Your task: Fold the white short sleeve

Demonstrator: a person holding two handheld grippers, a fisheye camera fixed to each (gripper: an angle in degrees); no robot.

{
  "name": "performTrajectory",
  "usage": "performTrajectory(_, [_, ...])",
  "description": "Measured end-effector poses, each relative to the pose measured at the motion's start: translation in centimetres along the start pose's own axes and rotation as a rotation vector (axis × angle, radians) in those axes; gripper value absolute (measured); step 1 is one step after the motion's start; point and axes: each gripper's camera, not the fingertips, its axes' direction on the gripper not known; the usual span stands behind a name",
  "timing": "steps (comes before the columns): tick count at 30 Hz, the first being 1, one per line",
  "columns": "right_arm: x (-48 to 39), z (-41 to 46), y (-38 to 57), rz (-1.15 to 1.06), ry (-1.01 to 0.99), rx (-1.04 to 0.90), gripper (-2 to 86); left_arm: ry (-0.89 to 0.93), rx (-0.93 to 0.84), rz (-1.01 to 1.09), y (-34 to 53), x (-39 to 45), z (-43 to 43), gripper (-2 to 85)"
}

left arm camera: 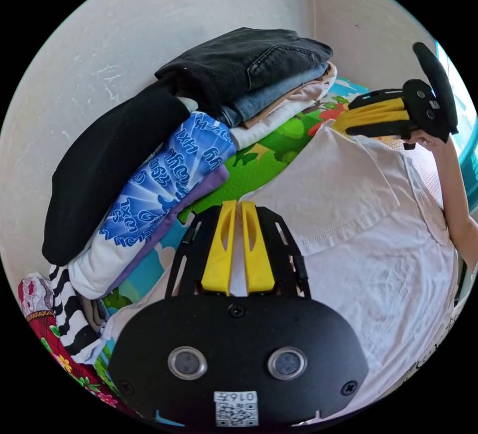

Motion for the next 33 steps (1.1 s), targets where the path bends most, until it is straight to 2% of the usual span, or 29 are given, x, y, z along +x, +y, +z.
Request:
performTrajectory(5, [0.5, -2.0, 2.7, 0.065, -0.002, -0.009, -0.4, -0.077, 0.081, -0.169, 4.0, -0.6, -4.6, -0.7])
performTrajectory(10, [2.2, -9.1, 6.4, 0.246, 0.061, 0.125, -0.4, 0.069, 0.189, -0.238, 16.2, -0.2, -14.5, -0.9])
performTrajectory(14, [2.0, -21.7, 11.6, 0.372, 0.150, 0.406, -0.4, 0.112, 0.259, -0.293, 27.6, 1.8, -21.1, -0.8])
performTrajectory(16, [0.6, -28.6, 14.9, 0.400, 0.200, 0.566, -0.4, 0.073, 0.271, -0.371, 34.9, 3.6, -24.2, -0.3])
performTrajectory(18, [-2.9, -37.7, 20.8, 0.395, 0.254, 0.781, -0.4, 0.023, 0.253, -0.446, 39.7, 4.9, -26.0, 0.6])
performTrajectory(20, [-6.3, -43.4, 25.7, 0.370, 0.283, 0.923, -0.4, -0.032, 0.228, -0.539, 43.9, 6.0, -27.4, 2.6])
performTrajectory(22, [-9.5, -47.8, 29.9, 0.332, 0.298, 0.991, -0.3, -0.091, 0.190, -0.669, 48.6, 7.1, -28.5, 4.4])
performTrajectory(24, [-12.7, -51.4, 33.7, 0.319, 0.254, 0.990, -0.1, -0.072, 0.186, -0.719, 51.2, 8.2, -28.8, 6.0])
performTrajectory(27, [-16.9, -52.1, 37.4, 0.265, 0.161, 0.899, 0.5, 0.069, 0.256, -0.641, 53.1, 11.8, -28.5, 8.4])
performTrajectory(30, [-21.9, -50.3, 40.8, 0.185, 0.006, 0.764, 3.2, 0.158, 0.322, -0.390, 51.4, 18.1, -27.6, 9.0])
performTrajectory(33, [-26.7, -47.5, 43.7, 0.104, -0.148, 0.625, 8.7, 0.179, 0.273, -0.123, 48.2, 26.0, -25.5, 9.1])
